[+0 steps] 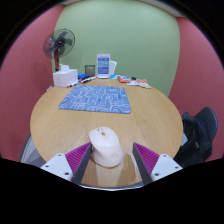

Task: Arrange mouse

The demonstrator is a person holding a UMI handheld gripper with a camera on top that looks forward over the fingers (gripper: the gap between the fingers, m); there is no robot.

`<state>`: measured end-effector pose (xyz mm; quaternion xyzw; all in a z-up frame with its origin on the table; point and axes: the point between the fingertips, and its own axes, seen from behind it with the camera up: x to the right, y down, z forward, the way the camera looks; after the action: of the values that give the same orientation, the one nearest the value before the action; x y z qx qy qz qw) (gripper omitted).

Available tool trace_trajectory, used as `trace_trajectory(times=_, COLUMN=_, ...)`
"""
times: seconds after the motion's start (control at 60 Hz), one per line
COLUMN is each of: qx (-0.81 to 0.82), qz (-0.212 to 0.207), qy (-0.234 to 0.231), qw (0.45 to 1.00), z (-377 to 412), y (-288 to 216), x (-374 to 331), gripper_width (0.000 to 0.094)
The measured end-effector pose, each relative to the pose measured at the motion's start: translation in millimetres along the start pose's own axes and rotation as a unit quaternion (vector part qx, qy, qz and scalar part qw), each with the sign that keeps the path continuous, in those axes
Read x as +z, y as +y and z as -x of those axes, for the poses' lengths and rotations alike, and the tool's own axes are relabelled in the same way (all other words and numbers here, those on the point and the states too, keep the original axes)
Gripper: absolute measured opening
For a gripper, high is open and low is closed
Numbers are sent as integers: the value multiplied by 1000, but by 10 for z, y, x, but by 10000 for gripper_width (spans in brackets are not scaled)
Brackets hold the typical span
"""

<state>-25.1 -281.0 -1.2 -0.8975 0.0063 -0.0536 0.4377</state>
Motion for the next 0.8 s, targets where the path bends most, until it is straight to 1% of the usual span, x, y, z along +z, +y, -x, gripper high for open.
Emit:
trace_trajectory(times=0.117, qx=4, qz=-4, qy=6, qw=1000, z=-12, y=-151, x=199, gripper_width=827)
trace_trajectory(times=0.2, qx=11, qz=0, qy=7, qw=1000, z=3, y=-183, x=316, gripper_width=789)
trace_trajectory(times=0.233, qx=14, qz=3, qy=3, qw=1000, z=29, y=-181, x=355, gripper_width=729)
trace_trajectory(times=0.3, qx=25, qz=2, qy=-6, qw=1000, z=105, y=-193, x=394, gripper_width=534)
trace_trajectory(times=0.35, qx=30, qz=0, qy=1, qw=1000, z=98, y=-199, x=398, gripper_width=525)
trace_trajectory(times=0.417, qx=35, qz=-3, qy=4, qw=999, z=98, y=-219, x=404, gripper_width=482)
trace_trajectory(times=0.467, qx=41, qz=1, qy=6, qw=999, z=97, y=-210, x=400, gripper_width=446)
trace_trajectory(times=0.483, qx=40, qz=2, qy=7, qw=999, z=96, y=-207, x=399, gripper_width=460)
trace_trajectory(times=0.5, qx=39, qz=4, qy=9, qw=999, z=95, y=-209, x=399, gripper_width=426)
trace_trajectory(times=0.517, qx=37, qz=5, qy=11, qw=999, z=86, y=-208, x=395, gripper_width=411)
trace_trajectory(times=0.6, qx=37, qz=10, qy=17, qw=999, z=55, y=-269, x=310, gripper_width=385)
trace_trajectory(times=0.633, qx=37, qz=7, qy=19, qw=999, z=43, y=-346, x=243, gripper_width=385)
trace_trajectory(times=0.683, qx=37, qz=-10, qy=23, qw=999, z=2, y=-557, x=108, gripper_width=383)
trace_trajectory(times=0.75, qx=40, qz=-41, qy=27, qw=998, z=-54, y=-996, x=-104, gripper_width=384)
trace_trajectory(times=0.8, qx=46, qz=-69, qy=27, qw=996, z=-100, y=-1417, x=-246, gripper_width=385)
